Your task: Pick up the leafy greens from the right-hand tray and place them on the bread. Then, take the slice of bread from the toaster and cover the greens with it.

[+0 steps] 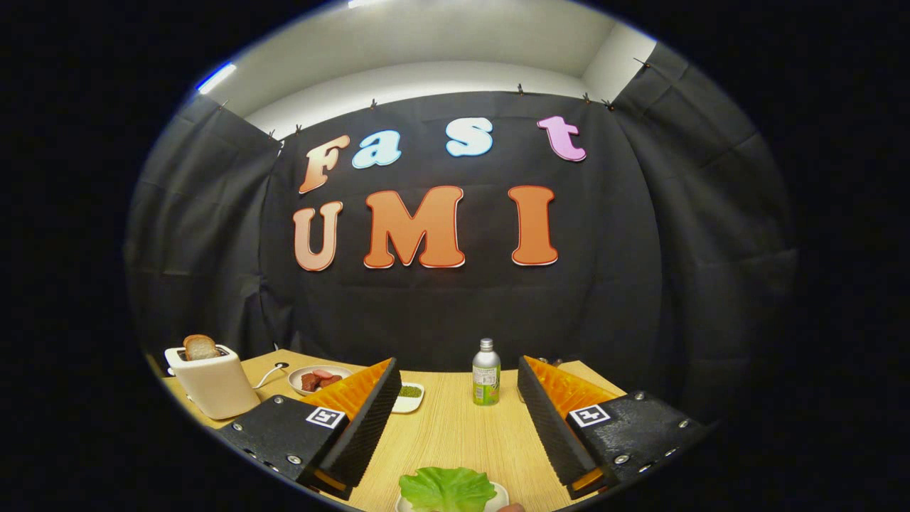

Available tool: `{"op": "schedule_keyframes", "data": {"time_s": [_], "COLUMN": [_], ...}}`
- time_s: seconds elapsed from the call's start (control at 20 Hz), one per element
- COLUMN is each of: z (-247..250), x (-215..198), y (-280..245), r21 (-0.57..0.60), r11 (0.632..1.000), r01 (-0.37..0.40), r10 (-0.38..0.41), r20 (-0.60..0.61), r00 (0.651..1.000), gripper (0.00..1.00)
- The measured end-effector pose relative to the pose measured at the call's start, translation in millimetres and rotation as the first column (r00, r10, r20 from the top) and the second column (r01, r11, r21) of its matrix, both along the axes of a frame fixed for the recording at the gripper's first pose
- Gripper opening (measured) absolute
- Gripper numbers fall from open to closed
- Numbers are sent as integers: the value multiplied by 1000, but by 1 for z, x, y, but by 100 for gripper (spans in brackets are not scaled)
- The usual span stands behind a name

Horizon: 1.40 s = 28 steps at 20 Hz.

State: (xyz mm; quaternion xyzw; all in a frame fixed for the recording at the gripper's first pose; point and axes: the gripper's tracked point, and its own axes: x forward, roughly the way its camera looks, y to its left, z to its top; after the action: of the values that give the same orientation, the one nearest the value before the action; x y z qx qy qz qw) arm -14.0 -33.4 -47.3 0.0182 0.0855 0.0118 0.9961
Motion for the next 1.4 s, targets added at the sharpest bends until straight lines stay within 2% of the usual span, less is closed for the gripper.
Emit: {"op": "schedule_keyframes", "data": {"time_s": [0.3,0.5,0.85,1.05,1.4], "z": [-28,-57,-117,-150,-183], "x": [-5,-11,-30,-41,-57], "y": [3,11,20,20,23], "r21": [-31,-29,-32,-7,-8], "r11": [998,995,986,985,977], "r01": [-46,-90,-166,-173,-212], "r10": [43,81,133,139,152], "r20": [-117,-231,-458,-560,-674], "r00": [992,969,879,817,723], "gripper": [99,99,99,99,100]}}
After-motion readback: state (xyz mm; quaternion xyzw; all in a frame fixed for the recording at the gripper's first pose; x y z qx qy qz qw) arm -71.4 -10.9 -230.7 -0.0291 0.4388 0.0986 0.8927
